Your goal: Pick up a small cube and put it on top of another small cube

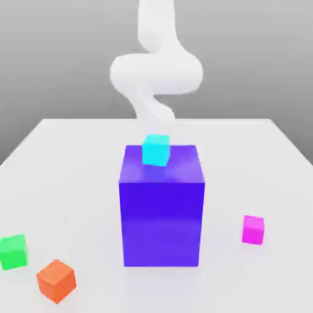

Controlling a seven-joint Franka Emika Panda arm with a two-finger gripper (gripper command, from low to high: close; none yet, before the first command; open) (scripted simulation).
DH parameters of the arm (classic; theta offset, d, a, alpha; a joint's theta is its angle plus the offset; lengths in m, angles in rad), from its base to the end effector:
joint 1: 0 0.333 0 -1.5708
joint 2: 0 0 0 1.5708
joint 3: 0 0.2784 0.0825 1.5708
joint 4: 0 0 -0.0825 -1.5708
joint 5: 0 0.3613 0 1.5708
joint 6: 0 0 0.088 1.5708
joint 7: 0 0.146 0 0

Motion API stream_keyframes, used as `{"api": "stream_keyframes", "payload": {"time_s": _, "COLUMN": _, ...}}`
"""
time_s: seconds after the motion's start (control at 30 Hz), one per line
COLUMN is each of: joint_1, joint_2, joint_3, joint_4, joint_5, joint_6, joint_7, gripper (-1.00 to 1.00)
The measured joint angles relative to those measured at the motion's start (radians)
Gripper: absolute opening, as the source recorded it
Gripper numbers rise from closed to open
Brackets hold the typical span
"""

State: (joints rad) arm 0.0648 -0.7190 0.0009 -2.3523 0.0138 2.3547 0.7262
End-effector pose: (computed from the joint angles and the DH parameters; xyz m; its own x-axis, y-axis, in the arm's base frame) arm 0.4060 0.0274 0.6051 0.6036 -0.6328 0.4850 -0.4497 -0.7725 -0.4484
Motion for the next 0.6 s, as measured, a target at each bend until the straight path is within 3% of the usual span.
{"api": "stream_keyframes", "payload": {"time_s": 0.4, "joint_1": 0.321, "joint_2": 0.452, "joint_3": 0.061, "joint_4": -0.276, "joint_5": 0.061, "joint_6": 0.299, "joint_7": -0.395, "gripper": 0.0}}
{"api": "stream_keyframes", "payload": {"time_s": 0.6, "joint_1": 0.441, "joint_2": 0.669, "joint_3": 0.137, "joint_4": -0.41, "joint_5": 0.026, "joint_6": 0.444, "joint_7": -0.54, "gripper": 0.0}}
